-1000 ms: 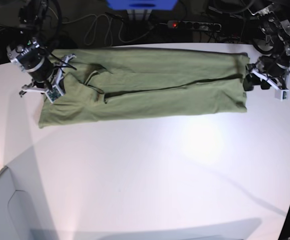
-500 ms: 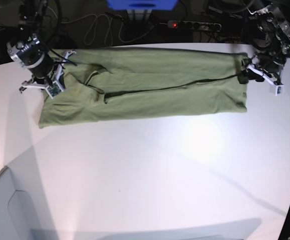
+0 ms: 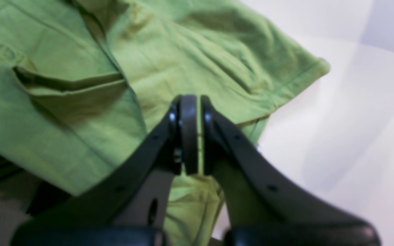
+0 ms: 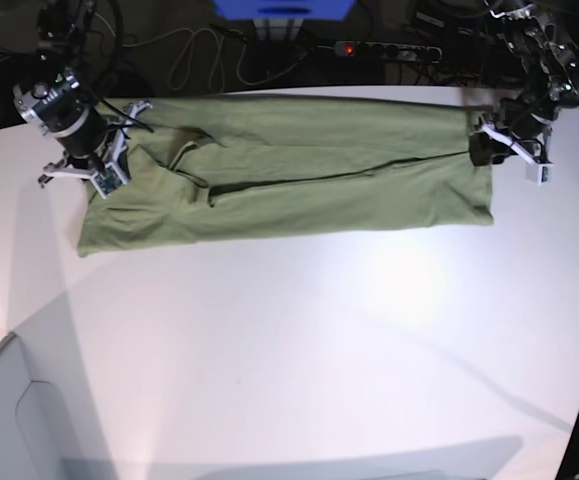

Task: Fold the T-shirt properly
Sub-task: 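Fold the strip end with the left gripper over toward the right gripper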

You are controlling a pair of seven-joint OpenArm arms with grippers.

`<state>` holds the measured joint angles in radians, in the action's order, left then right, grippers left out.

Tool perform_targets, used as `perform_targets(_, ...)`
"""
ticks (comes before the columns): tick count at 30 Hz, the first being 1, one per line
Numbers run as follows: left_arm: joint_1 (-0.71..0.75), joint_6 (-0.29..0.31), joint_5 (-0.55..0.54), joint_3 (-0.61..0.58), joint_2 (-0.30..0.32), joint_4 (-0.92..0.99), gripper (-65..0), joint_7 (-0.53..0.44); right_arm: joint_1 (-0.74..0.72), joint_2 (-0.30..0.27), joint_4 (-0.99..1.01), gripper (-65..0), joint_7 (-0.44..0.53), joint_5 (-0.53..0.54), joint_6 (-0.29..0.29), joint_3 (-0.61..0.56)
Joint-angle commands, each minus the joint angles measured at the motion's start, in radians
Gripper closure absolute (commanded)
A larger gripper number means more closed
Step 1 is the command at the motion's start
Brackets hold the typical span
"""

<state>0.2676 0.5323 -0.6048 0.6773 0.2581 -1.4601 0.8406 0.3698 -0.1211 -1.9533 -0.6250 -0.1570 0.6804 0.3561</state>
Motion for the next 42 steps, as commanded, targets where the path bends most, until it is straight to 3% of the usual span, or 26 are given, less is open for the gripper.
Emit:
perform_targets(1,0.0,0.002,0.006,0.003,0.011,-0.006,-11.8,0.018,-0.002,-0.007,-0.019,0.0,0.02,0.009,0.018,0.005)
perform_targets(4,0.0,0.002,0.004,0.003,0.011,-0.014,-0.5,0.018,-0.002,-0.007,-0.019,0.0,0.02,0.009,0.018,0.005)
perform_targets(13,0.015,0.001,0.006,0.005,-0.001,-0.218,0.0,0.018,-0.004,-0.007,-0.048,0.0,0.02,0.014,0.018,0.031)
perform_targets(23,0.029,-0.01,0.012,-0.015,-0.171,-0.561,0.0,0.03,-0.004,0.027,-0.111,0.0,0.02,0.01,0.018,0.117)
perform_targets(29,0.029,-0.013,0.035,-0.268,-0.165,-0.571,0.0,0.022,0.007,0.028,-0.111,0.0,0.02,0.012,0.018,0.165)
perform_targets(35,0.006,-0.013,0.243,-0.534,-0.197,-0.571,0.0,0.016,0.019,0.028,-0.111,0.0,0.02,0.014,0.018,0.212)
perform_targets(42,-0.023,-0.013,0.432,-0.739,-0.265,-0.563,0.0,0.016,0.027,0.028,-0.111,0.0,0.02,0.01,0.018,0.238)
